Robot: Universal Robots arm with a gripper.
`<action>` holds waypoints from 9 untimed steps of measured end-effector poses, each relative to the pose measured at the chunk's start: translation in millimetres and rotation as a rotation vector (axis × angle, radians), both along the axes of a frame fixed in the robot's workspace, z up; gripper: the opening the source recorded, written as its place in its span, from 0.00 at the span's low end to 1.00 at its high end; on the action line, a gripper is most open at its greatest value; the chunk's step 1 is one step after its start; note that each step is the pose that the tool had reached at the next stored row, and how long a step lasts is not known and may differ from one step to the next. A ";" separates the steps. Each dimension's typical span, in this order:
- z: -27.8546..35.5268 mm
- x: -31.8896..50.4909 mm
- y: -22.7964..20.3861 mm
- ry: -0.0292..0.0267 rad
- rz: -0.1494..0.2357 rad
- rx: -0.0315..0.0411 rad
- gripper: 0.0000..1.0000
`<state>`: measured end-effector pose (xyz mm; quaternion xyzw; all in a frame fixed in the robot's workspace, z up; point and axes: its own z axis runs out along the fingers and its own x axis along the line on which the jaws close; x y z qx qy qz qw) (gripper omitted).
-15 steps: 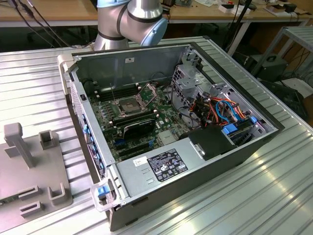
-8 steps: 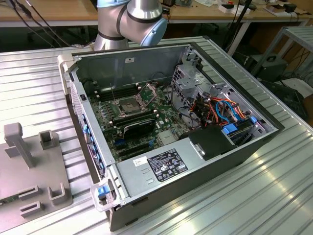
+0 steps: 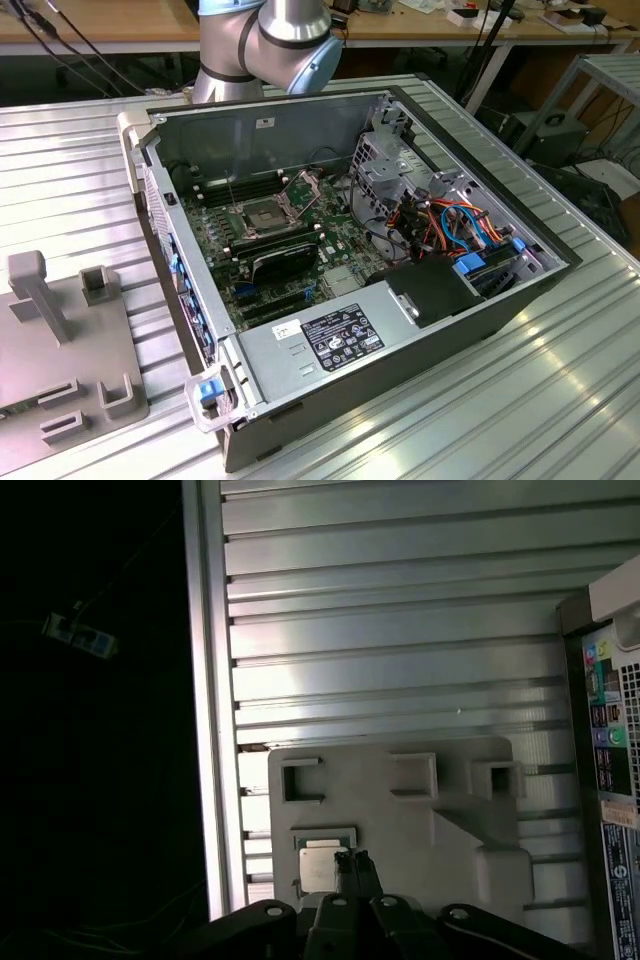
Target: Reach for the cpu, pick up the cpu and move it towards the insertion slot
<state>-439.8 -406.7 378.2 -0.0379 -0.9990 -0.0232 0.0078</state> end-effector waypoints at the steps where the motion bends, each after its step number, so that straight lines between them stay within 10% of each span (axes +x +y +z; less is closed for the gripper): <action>1: -1.1 -1.0 -1.5 0.0003 0.000 0.0000 0.11; 9: -8.0 -6.6 -13.5 0.0037 0.000 0.0000 0.11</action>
